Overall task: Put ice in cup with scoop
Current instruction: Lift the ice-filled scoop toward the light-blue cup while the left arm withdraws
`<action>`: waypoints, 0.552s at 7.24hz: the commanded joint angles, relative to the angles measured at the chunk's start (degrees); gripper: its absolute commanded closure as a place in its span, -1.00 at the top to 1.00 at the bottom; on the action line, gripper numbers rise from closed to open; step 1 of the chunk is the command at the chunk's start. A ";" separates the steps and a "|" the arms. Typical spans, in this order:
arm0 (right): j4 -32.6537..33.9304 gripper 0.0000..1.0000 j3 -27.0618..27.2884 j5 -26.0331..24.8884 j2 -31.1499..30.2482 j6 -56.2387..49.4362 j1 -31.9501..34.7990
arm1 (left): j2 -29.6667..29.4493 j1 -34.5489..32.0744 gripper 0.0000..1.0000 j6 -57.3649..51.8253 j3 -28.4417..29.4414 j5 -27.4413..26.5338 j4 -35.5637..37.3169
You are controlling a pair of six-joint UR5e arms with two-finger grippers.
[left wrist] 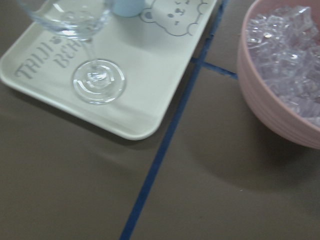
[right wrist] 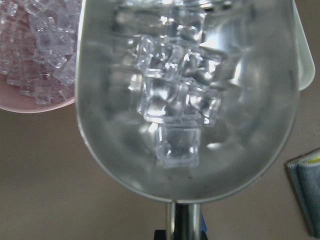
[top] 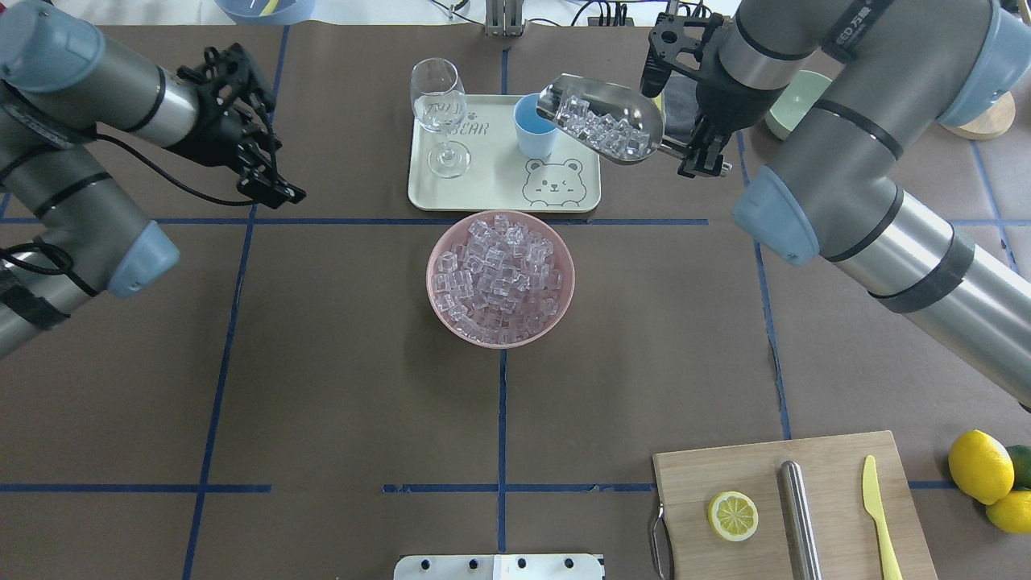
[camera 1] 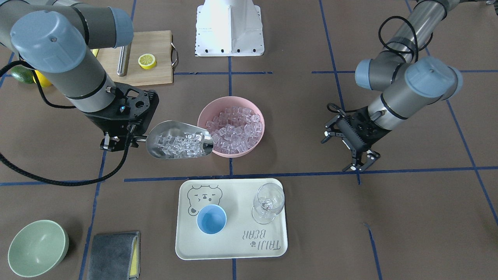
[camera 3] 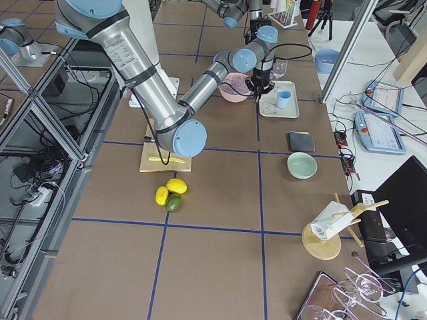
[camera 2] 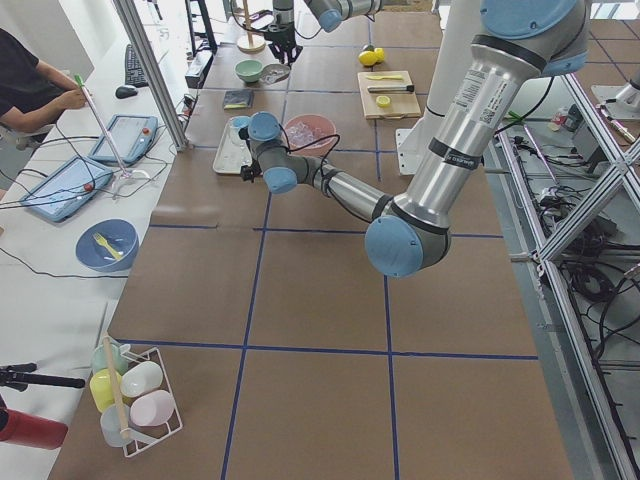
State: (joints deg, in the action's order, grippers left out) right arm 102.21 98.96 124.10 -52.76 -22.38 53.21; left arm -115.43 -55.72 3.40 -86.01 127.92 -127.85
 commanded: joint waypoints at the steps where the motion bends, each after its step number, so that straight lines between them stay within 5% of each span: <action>1: 2.73 -1.00 -2.36 -0.43 1.59 7.40 1.19 | 3.71 -8.14 1.00 0.02 -1.26 -0.04 5.64; 2: 2.73 -1.00 -5.16 -0.87 2.91 9.70 1.28 | 3.12 -11.83 1.00 0.02 -1.70 0.04 15.17; 4: 4.30 -1.00 -12.09 -3.07 6.68 11.38 1.10 | 5.56 -16.93 1.00 0.02 -5.47 -0.04 18.78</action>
State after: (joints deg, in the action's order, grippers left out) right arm 105.27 91.05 122.07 -48.35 -12.47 54.41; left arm -111.29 -69.26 3.39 -89.86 127.94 -111.62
